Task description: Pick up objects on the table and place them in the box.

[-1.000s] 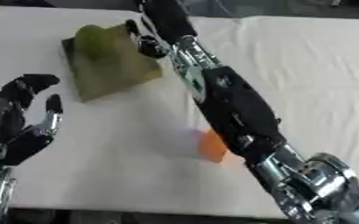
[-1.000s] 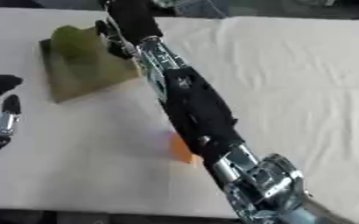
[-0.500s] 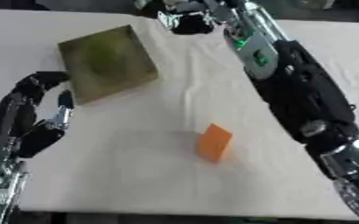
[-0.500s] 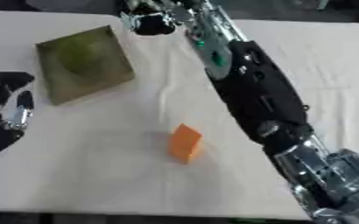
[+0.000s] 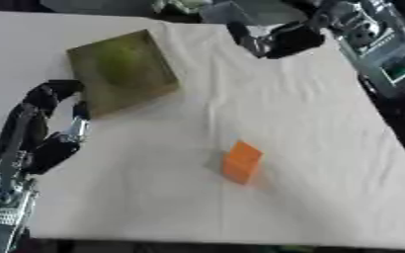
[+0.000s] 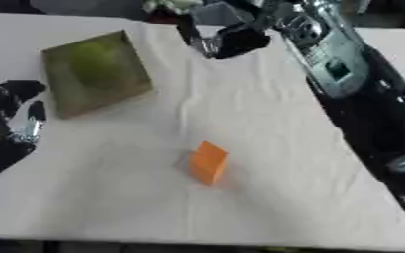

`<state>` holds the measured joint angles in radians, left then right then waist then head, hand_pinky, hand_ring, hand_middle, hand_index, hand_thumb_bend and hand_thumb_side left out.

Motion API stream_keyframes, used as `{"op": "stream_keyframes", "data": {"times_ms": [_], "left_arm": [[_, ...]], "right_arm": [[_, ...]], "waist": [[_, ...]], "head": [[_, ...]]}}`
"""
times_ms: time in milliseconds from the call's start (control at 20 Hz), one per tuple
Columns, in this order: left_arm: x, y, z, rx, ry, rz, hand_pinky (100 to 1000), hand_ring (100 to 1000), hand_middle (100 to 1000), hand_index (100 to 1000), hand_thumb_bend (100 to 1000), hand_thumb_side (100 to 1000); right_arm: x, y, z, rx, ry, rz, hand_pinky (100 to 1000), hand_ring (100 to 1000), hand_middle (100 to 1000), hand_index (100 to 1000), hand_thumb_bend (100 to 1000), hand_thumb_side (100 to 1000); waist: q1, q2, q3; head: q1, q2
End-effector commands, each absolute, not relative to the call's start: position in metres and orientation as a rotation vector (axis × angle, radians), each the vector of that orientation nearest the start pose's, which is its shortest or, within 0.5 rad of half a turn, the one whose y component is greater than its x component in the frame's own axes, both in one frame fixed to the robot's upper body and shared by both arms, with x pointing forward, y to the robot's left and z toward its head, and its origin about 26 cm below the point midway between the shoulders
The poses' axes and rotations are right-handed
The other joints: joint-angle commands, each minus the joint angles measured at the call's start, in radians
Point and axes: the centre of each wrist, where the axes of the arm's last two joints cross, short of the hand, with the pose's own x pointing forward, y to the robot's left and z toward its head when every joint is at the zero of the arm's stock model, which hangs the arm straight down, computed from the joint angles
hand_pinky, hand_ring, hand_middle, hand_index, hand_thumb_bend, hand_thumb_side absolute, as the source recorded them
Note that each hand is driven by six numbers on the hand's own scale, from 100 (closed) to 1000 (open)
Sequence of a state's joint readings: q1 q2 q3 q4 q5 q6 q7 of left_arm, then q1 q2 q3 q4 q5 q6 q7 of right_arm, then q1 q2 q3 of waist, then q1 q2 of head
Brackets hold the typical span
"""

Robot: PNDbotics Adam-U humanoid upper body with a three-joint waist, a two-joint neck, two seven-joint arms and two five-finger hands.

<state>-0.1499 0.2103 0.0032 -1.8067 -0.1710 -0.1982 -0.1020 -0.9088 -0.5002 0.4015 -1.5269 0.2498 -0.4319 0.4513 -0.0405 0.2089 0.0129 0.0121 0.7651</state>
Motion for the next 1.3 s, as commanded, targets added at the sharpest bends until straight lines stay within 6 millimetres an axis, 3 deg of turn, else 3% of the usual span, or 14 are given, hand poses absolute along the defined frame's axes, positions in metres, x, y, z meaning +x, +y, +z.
{"op": "stream_keyframes", "data": {"times_ms": [50,200,300,450,900,1300], "left_arm": [[0.303,0.274,0.110,0.240,-2.118,-0.495,906,807,679,766,134,295],[0.303,0.274,0.110,0.239,-2.117,-0.498,905,807,680,766,135,295],[0.303,0.274,0.109,0.239,-2.116,-0.499,905,807,680,766,135,295],[0.303,0.274,0.109,0.240,-2.115,-0.502,901,805,680,767,135,296],[0.302,0.274,0.109,0.232,-2.110,-0.512,873,793,681,768,134,301],[0.303,0.273,0.109,0.228,-2.112,-0.518,867,790,681,769,132,302]], "right_arm": [[0.387,-0.186,0.283,0.182,2.513,-2.221,920,937,921,1000,100,239],[0.382,-0.190,0.277,0.125,2.421,-2.325,923,943,938,1000,100,345],[0.380,-0.191,0.275,0.103,2.372,-2.373,923,945,942,1000,100,362],[0.381,-0.191,0.262,0.056,2.256,-2.499,926,954,955,1000,100,485],[0.392,-0.191,0.240,0.048,2.125,-2.600,937,979,978,1000,100,537],[0.398,-0.185,0.231,0.147,1.928,-2.643,945,998,1000,1000,100,515]], "waist": [[0.000,-0.020,-0.005],[-0.002,-0.022,-0.008],[-0.003,-0.023,-0.008],[-0.005,-0.024,-0.006],[-0.010,-0.025,-0.006],[-0.012,-0.023,0.000]], "head": [[0.007,0.005],[0.007,0.005],[0.007,0.005],[0.007,0.005],[0.006,0.005],[0.005,0.005]]}}
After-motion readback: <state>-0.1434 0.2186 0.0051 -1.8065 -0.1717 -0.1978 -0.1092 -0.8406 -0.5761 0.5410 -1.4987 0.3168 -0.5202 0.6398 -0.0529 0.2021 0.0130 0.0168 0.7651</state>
